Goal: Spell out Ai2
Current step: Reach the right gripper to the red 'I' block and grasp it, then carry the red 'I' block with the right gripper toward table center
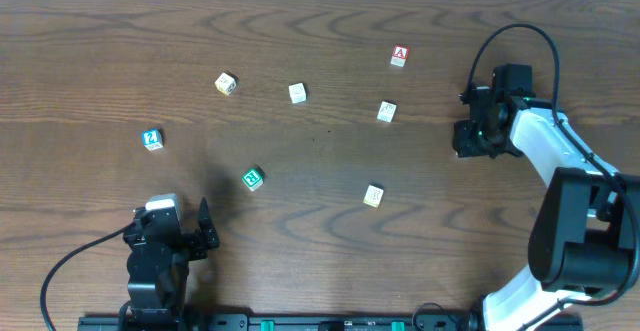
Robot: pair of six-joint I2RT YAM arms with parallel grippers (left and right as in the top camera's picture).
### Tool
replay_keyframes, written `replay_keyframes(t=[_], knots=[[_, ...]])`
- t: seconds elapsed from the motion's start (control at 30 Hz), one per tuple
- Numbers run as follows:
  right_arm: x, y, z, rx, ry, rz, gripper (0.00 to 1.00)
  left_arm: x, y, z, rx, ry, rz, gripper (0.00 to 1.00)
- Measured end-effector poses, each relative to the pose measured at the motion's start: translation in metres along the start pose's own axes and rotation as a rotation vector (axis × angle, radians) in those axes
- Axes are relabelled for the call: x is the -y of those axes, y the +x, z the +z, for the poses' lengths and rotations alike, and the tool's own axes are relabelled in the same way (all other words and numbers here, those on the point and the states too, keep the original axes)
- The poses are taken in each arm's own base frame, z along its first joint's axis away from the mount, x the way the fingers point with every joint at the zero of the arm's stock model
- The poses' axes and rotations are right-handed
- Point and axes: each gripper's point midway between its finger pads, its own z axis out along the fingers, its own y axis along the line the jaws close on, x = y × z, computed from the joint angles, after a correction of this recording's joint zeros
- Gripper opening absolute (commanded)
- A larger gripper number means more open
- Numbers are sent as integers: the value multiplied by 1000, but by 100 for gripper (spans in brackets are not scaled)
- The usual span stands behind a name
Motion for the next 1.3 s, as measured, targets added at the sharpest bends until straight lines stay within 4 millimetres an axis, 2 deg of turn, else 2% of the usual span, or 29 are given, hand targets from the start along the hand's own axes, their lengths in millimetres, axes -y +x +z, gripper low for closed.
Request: replay_keyframes(t=[0.63, 0.7, 0.8, 0.87, 0.97, 1.07, 1.2, 1.3], knots=[[-2, -5, -4, 8, -13, 17, 21, 0, 0, 0, 0, 0, 0, 95], [-4, -17, -12, 32, -32, 21, 18, 0, 0, 0, 0, 0, 0, 95], [-10, -47, -33, 103, -62, 14, 13, 0, 0, 0, 0, 0, 0, 95], [-21, -77, -55, 175, -92, -7, 2, 0, 0, 0, 0, 0, 0, 95], [-47, -116, -87, 282, -127, -50, 2, 0, 0, 0, 0, 0, 0, 95], [-93, -144, -114, 364, -162, -114, 1, 0, 0, 0, 0, 0, 1, 95], [-157, -151, -130, 404, -162, -184, 1, 0, 0, 0, 0, 0, 0, 95], [-203, -139, -130, 391, -171, -205, 1, 0, 0, 0, 0, 0, 0, 95]])
